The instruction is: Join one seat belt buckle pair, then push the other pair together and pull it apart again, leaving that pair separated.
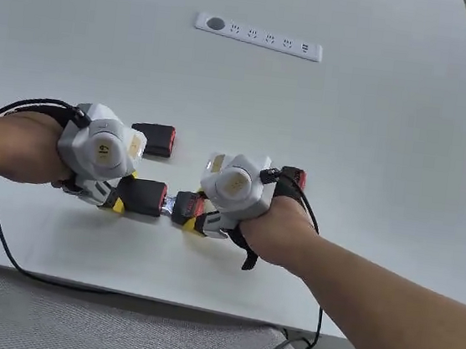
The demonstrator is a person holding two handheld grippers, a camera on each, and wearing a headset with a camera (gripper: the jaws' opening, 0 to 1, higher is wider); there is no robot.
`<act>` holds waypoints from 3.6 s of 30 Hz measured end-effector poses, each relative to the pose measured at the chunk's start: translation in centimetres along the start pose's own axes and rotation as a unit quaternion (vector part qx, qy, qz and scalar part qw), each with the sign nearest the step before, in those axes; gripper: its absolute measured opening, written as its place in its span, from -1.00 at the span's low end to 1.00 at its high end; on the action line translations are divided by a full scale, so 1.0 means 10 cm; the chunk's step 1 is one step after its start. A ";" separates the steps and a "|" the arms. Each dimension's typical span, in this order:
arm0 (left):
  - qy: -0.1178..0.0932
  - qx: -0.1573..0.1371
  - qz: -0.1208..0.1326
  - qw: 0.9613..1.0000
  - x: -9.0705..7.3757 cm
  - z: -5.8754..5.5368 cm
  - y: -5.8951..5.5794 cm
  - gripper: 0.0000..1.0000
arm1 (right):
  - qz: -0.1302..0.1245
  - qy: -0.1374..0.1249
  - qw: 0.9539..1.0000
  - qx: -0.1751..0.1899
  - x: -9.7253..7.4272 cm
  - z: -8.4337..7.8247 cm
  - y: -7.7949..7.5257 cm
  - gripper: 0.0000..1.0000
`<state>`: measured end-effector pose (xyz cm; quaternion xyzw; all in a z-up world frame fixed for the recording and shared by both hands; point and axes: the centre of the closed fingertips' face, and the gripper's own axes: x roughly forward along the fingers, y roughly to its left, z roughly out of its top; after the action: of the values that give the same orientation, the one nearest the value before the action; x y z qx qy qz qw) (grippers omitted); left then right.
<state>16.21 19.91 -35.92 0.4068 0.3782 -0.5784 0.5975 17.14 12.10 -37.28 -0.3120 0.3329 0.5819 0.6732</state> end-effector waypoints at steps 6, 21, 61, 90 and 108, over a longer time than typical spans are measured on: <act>-0.004 -0.003 0.002 1.000 -0.01 0.00 0.00 -0.40 | 0.002 0.000 1.000 0.000 0.00 0.01 0.00 -0.37; -0.005 -0.007 0.005 1.000 0.10 -0.11 0.12 -0.40 | -0.001 -0.001 1.000 -0.018 -0.01 0.03 -0.01 -0.37; -0.021 -0.015 0.000 1.000 0.07 -0.09 0.07 -0.40 | 0.004 -0.012 1.000 -0.021 0.03 0.07 0.00 -0.38; 0.012 -0.048 0.000 0.999 0.06 -0.11 0.06 -0.35 | 0.016 0.011 1.000 -0.024 0.01 0.10 0.03 -0.31; -0.035 -0.053 0.055 0.997 -0.33 0.21 0.63 -0.30 | -0.001 -0.025 0.999 -0.036 -0.41 0.29 -0.26 -0.34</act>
<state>22.35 19.21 -31.73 0.3747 0.3642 -0.5378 0.6616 19.53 11.81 -32.19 -0.3215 0.2943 0.6005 0.6703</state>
